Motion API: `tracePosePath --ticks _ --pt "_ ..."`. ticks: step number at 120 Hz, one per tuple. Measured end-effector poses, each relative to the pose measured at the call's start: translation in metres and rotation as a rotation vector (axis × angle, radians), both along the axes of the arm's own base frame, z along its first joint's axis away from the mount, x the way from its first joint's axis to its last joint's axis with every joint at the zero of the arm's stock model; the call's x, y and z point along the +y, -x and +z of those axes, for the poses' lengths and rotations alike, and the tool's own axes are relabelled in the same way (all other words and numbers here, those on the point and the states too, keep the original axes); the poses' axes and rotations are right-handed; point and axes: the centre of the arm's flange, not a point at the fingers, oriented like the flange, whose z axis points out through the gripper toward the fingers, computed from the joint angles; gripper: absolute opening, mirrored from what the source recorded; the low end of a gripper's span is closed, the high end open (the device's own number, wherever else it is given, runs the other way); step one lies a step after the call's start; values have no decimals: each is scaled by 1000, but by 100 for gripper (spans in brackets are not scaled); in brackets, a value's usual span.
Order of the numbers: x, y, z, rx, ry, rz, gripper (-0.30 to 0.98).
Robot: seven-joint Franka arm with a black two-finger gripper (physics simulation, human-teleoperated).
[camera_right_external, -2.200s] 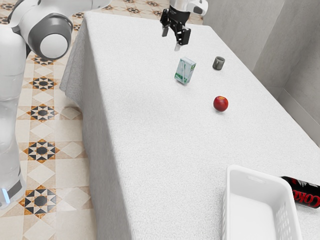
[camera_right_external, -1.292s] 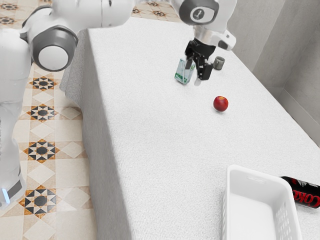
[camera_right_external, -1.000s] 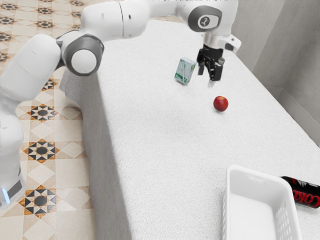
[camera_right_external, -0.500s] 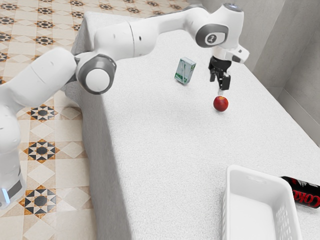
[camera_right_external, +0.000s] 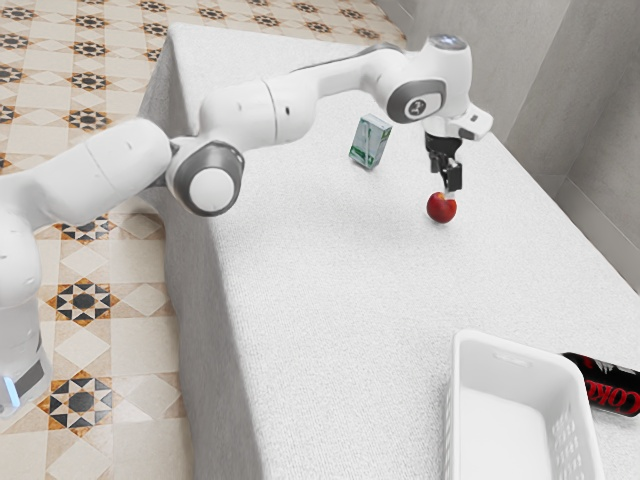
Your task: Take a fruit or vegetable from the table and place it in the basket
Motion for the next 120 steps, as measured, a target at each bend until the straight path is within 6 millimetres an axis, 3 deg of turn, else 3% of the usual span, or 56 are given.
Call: tracePosePath --ticks 17,56,73,96,120 --pt "14 -6 -20 -12 -12 -3 69" --pt "33 -10 -26 -71 -23 -14 69" --pt "24 -14 -17 -132 -25 -39 69" --pt "22 -22 -35 -157 -22 -56 69" --pt "13 -26 -39 -182 -32 -75 69"
